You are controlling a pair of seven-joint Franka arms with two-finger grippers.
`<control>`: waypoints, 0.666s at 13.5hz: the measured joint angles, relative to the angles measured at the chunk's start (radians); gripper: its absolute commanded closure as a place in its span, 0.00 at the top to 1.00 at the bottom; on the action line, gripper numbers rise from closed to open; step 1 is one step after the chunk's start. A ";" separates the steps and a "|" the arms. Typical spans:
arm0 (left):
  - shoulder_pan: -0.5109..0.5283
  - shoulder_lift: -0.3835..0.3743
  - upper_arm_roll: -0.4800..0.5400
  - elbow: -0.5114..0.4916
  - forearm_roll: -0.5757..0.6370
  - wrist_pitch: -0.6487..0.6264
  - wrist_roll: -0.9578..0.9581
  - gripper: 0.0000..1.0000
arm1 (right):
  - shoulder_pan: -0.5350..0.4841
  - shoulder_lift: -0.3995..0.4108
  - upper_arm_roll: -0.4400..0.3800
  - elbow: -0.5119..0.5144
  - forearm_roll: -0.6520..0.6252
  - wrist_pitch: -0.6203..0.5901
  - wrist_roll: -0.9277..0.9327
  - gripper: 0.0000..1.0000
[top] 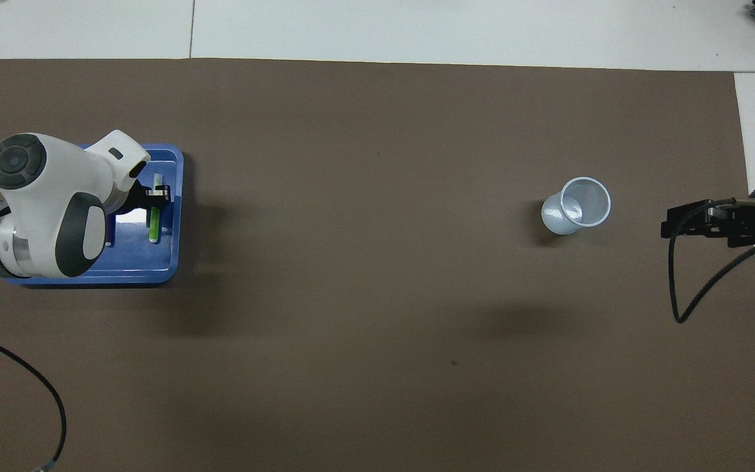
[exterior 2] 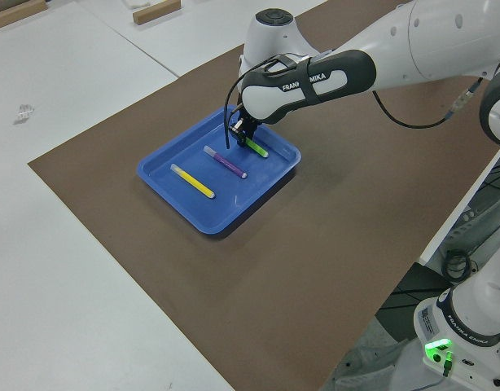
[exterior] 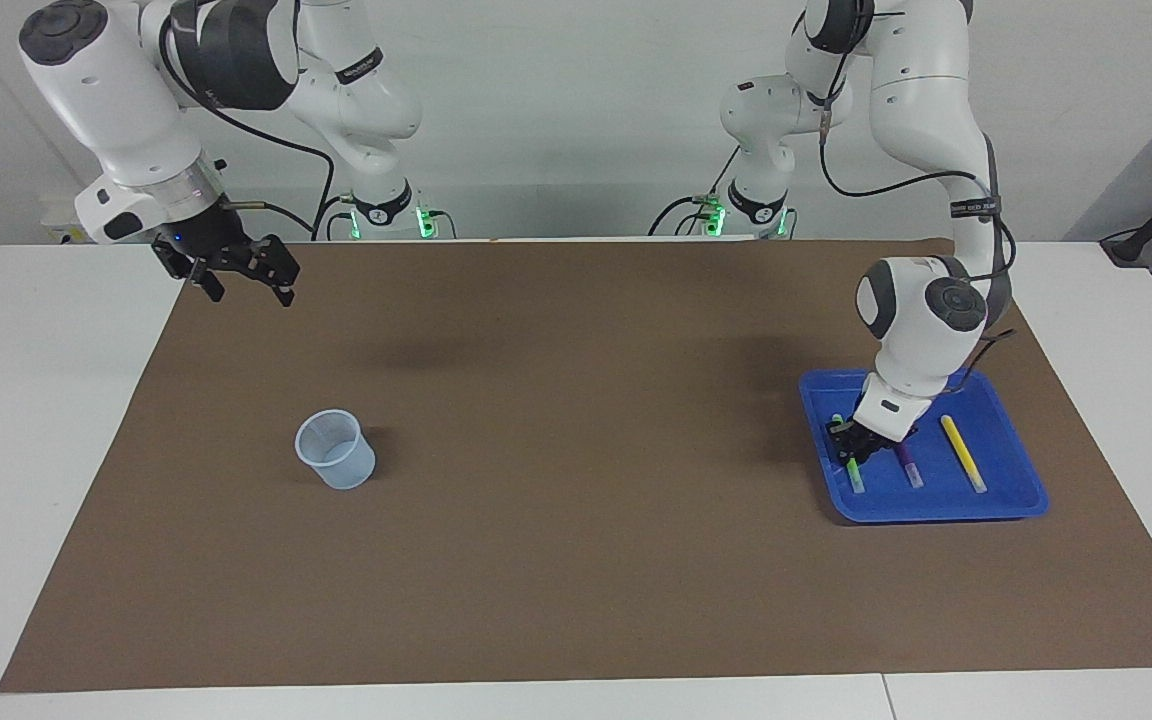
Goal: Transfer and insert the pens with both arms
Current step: 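Grasp the green pen with the left gripper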
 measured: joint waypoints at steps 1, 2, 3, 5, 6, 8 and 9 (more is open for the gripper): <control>0.000 0.000 -0.001 0.000 0.000 -0.001 0.000 0.00 | 0.000 0.000 0.000 -0.001 0.000 -0.001 0.000 1.00; 0.000 0.000 -0.001 0.001 0.000 -0.002 0.000 0.00 | 0.000 0.000 0.000 -0.001 -0.001 -0.004 0.000 1.00; 0.000 0.000 -0.001 0.002 0.000 -0.002 0.000 0.00 | 0.001 0.000 0.000 -0.001 -0.001 -0.007 0.000 1.00; 0.000 0.000 0.000 0.004 0.000 -0.008 0.000 0.00 | 0.001 0.000 0.000 -0.002 -0.001 -0.011 0.000 1.00; 0.000 0.000 0.002 0.012 0.001 -0.030 0.000 0.00 | 0.001 -0.001 0.000 -0.002 -0.002 -0.011 0.000 1.00; 0.001 0.000 0.004 0.065 0.001 -0.120 0.000 0.00 | 0.001 -0.001 0.000 -0.002 -0.002 -0.011 0.000 1.00; 0.001 0.000 0.004 0.103 0.000 -0.171 0.000 0.00 | 0.001 -0.001 0.000 -0.002 -0.002 -0.010 0.000 1.00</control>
